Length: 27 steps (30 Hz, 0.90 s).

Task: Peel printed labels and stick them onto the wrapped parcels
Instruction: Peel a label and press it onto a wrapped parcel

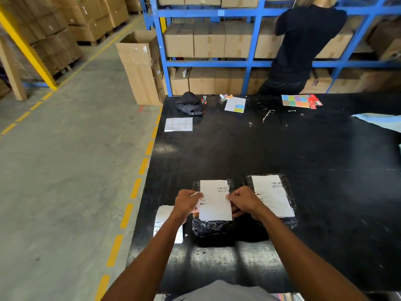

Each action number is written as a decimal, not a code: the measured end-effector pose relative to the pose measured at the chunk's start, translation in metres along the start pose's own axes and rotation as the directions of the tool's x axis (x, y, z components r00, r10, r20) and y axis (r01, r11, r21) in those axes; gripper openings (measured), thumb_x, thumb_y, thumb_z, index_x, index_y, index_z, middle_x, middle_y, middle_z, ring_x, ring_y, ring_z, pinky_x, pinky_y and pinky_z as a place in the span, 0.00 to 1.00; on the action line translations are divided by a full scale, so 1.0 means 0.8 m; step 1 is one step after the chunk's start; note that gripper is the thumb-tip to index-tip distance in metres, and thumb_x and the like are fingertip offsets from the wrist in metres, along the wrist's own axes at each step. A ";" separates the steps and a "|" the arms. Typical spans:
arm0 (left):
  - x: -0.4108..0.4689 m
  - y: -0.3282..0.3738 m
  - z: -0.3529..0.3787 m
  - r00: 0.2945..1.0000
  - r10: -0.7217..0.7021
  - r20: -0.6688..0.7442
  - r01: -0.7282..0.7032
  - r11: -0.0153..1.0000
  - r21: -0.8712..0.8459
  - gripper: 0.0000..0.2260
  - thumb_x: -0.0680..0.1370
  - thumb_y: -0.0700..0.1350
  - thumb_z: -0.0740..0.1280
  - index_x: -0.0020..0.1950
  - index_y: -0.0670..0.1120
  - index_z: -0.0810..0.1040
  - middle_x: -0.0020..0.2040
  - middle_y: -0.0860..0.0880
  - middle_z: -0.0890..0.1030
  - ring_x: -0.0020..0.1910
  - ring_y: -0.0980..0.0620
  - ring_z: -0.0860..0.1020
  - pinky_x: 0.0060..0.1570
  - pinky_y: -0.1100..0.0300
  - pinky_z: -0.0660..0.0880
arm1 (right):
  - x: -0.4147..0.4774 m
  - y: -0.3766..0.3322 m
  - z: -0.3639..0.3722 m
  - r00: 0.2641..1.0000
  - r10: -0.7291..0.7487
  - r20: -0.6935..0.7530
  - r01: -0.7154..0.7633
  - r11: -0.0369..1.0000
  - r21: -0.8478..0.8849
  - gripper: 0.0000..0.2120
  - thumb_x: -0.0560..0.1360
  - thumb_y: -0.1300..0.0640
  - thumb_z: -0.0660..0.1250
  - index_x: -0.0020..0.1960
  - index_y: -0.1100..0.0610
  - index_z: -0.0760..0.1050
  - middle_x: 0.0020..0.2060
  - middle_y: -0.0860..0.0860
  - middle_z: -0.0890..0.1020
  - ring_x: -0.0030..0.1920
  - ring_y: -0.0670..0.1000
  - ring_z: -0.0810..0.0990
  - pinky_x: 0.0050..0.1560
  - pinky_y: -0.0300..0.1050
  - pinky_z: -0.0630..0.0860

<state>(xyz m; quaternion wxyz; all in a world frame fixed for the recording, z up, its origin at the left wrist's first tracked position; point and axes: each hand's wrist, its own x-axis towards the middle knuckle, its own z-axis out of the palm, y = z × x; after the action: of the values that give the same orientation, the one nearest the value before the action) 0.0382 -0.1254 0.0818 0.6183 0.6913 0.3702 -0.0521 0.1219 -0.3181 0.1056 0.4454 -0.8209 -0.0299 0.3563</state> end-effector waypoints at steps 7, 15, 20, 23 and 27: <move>-0.001 0.003 0.002 1.000 -0.003 -0.013 0.003 1.000 0.024 0.10 0.77 0.41 0.68 0.43 0.34 0.82 0.49 0.44 0.87 0.47 0.47 0.85 0.36 0.61 0.80 | 0.009 -0.012 0.010 0.986 -0.093 -0.141 0.036 0.933 -0.359 0.17 0.79 0.54 0.67 0.33 0.59 0.76 0.38 0.56 0.87 0.37 0.58 0.88 0.39 0.55 0.86; -0.002 0.014 -0.003 0.999 0.022 0.040 -0.027 0.989 0.144 0.12 0.79 0.39 0.67 0.52 0.28 0.79 0.59 0.40 0.84 0.54 0.43 0.83 0.29 0.66 0.79 | 0.005 -0.058 0.015 0.949 -0.291 -0.118 0.004 0.388 -0.921 0.22 0.81 0.41 0.62 0.64 0.56 0.78 0.57 0.54 0.84 0.57 0.57 0.84 0.56 0.50 0.79; -0.012 0.024 -0.019 0.988 0.000 0.156 -0.021 0.991 0.132 0.15 0.81 0.45 0.67 0.56 0.32 0.80 0.54 0.33 0.82 0.38 0.49 0.84 0.37 0.58 0.83 | 0.002 -0.052 0.034 0.884 -0.453 0.117 0.316 0.394 -0.863 0.28 0.85 0.42 0.52 0.80 0.55 0.60 0.79 0.55 0.63 0.78 0.58 0.64 0.76 0.61 0.62; -0.022 0.016 -0.040 0.953 -0.058 0.296 -0.001 0.981 0.196 0.19 0.82 0.51 0.66 0.58 0.34 0.79 0.42 0.38 0.84 0.33 0.50 0.84 0.38 0.57 0.83 | 0.013 -0.023 0.050 0.933 -0.313 0.178 0.316 0.474 -0.822 0.32 0.83 0.35 0.43 0.84 0.47 0.45 0.83 0.49 0.43 0.83 0.55 0.41 0.79 0.67 0.40; -0.036 -0.006 -0.063 0.840 -0.220 0.496 0.087 0.957 0.276 0.19 0.80 0.53 0.67 0.62 0.39 0.79 0.50 0.43 0.87 0.38 0.53 0.84 0.43 0.58 0.80 | 0.018 0.010 0.059 0.919 -0.377 0.118 0.303 0.480 -0.823 0.38 0.75 0.28 0.33 0.82 0.40 0.38 0.82 0.42 0.37 0.82 0.53 0.34 0.76 0.72 0.36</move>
<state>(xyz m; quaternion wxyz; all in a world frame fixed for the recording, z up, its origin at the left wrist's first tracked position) -0.0047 -0.0934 0.1048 0.5999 0.6894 0.2339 -0.3320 0.1021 -0.2842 0.0749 0.0687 -0.9228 -0.3379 0.1719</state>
